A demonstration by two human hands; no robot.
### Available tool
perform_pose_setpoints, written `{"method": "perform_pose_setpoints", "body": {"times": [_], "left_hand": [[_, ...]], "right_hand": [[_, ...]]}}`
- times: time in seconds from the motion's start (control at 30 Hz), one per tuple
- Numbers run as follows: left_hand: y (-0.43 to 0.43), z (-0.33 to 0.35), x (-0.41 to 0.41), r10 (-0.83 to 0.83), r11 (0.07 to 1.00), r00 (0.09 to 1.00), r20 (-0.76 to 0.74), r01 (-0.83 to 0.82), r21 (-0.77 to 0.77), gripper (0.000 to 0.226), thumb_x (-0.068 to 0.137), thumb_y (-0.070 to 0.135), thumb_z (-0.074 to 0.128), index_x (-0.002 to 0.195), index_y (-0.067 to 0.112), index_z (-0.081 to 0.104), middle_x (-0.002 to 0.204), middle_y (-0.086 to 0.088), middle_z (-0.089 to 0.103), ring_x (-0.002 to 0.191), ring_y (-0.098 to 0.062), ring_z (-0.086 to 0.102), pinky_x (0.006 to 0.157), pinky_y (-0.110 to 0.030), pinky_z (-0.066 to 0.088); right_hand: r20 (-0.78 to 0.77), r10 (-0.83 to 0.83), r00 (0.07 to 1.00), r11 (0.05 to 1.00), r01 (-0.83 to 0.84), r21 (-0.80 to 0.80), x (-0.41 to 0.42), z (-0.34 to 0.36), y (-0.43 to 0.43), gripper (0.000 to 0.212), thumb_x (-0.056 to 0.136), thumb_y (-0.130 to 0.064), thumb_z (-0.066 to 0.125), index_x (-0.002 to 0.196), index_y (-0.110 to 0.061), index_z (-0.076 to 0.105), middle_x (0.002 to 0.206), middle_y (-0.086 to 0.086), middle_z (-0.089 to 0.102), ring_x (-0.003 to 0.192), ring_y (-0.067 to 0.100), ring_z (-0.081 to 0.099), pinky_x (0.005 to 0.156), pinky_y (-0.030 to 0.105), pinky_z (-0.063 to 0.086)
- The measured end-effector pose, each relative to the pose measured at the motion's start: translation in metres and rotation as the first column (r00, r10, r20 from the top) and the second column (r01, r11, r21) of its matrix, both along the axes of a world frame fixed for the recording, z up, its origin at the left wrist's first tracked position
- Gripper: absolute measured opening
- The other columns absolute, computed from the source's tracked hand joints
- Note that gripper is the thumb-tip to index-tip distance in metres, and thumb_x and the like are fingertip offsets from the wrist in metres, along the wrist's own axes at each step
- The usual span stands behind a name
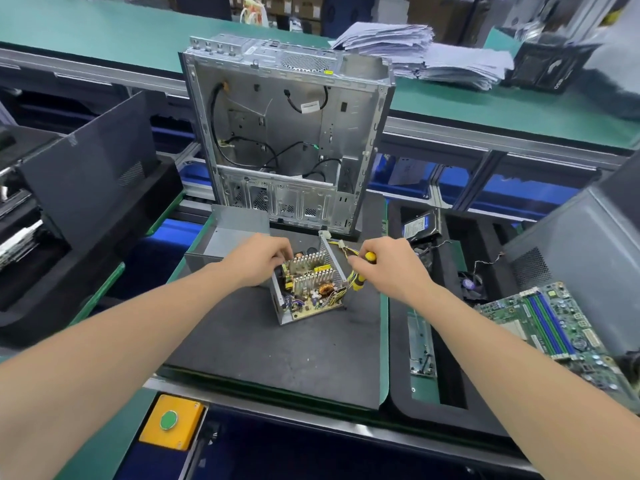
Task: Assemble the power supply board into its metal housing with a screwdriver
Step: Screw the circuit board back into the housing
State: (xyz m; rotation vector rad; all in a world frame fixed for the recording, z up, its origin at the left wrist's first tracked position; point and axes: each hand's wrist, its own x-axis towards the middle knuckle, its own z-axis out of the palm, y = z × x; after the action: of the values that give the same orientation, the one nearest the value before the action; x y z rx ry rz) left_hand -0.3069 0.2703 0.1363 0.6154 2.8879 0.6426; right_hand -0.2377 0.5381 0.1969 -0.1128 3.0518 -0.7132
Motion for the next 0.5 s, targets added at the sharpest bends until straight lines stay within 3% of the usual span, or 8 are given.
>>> {"method": "perform_pose_setpoints", "body": {"times": [0.13, 0.27, 0.37, 0.5], "left_hand": [[0.005, 0.007, -0.002, -0.052, 0.989, 0.998, 0.029, 0.055, -0.140, 0.023, 0.105, 0.013, 0.050, 0.117, 0.025, 0.065, 0.115, 0.003, 0.073, 0.102, -0.019, 0.065, 0.086, -0.037, 0.054], [0.020, 0.015, -0.002, 0.026, 0.975, 0.997, -0.077, -0.043, -0.218, 0.024, 0.100, 0.017, 0.051, 0.113, 0.031, 0.066, 0.110, 0.003, 0.073, 0.094, -0.021, 0.066, 0.072, -0.034, 0.052], [0.045, 0.019, 0.000, 0.102, 0.981, 0.967, -0.233, -0.137, -0.140, 0.026, 0.098, 0.018, 0.049, 0.110, 0.032, 0.067, 0.100, 0.006, 0.074, 0.089, -0.022, 0.068, 0.072, -0.034, 0.054], [0.086, 0.019, 0.002, 0.026, 1.000, 0.946, -0.322, -0.024, 0.011, 0.028, 0.095, 0.014, 0.051, 0.107, 0.027, 0.072, 0.093, 0.009, 0.075, 0.087, -0.018, 0.068, 0.065, -0.028, 0.044]], "right_hand": [[0.028, -0.020, 0.999, 1.000, 0.021, -0.008, 0.004, -0.003, 0.015, 0.033, 0.098, -0.043, 0.063, 0.077, -0.020, 0.070, 0.071, 0.000, 0.069, 0.084, 0.027, 0.062, 0.070, 0.041, 0.056], [0.011, -0.057, 0.998, 0.998, 0.057, -0.040, 0.006, -0.002, 0.032, 0.032, 0.097, -0.042, 0.066, 0.072, -0.022, 0.067, 0.060, -0.009, 0.062, 0.067, 0.007, 0.055, 0.056, 0.028, 0.041], [0.007, -0.112, 0.994, 0.993, 0.113, -0.041, 0.008, 0.000, 0.049, 0.028, 0.095, -0.037, 0.068, 0.075, -0.017, 0.068, 0.061, -0.009, 0.061, 0.066, 0.010, 0.058, 0.057, 0.027, 0.044], [0.018, -0.222, 0.975, 0.972, 0.222, -0.080, 0.014, -0.004, 0.079, 0.020, 0.088, -0.030, 0.071, 0.076, -0.015, 0.065, 0.074, -0.001, 0.068, 0.081, 0.023, 0.067, 0.071, 0.035, 0.054]]}}
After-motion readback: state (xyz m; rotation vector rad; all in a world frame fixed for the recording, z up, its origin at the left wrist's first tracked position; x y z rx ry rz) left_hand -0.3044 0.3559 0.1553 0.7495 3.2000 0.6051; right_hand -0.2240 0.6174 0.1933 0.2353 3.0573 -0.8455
